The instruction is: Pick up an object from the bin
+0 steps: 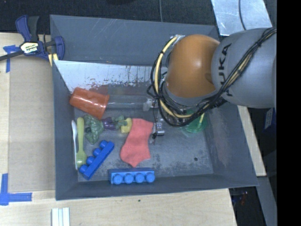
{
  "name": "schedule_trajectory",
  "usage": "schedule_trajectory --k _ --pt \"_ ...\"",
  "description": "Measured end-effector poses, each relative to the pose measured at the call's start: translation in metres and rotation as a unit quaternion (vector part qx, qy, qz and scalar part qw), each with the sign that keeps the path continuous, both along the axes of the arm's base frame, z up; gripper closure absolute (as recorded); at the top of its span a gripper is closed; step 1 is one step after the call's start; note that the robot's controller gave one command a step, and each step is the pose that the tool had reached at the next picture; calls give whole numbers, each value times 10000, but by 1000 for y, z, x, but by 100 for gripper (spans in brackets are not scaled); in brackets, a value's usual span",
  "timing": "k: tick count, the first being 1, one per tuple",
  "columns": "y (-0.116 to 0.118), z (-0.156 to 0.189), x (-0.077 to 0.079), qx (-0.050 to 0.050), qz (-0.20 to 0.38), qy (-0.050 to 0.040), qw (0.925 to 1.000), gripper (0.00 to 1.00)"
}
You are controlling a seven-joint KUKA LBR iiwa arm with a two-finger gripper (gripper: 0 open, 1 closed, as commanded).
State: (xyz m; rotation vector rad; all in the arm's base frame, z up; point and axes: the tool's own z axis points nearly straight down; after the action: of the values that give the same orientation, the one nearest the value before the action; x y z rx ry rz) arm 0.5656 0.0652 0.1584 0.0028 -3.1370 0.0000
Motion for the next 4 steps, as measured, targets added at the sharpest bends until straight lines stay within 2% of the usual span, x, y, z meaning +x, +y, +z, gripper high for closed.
schedule_trajectory --k 1,2,3,4 --pt "0 4 2 3 -7 -40 10000 0" --pt "-5 -63 7 4 276 -69 9996 0" --pt "22 -86 -13 10 449 -138 9989 100" --pt "22 -86 -13 11 448 -138 9989 100"
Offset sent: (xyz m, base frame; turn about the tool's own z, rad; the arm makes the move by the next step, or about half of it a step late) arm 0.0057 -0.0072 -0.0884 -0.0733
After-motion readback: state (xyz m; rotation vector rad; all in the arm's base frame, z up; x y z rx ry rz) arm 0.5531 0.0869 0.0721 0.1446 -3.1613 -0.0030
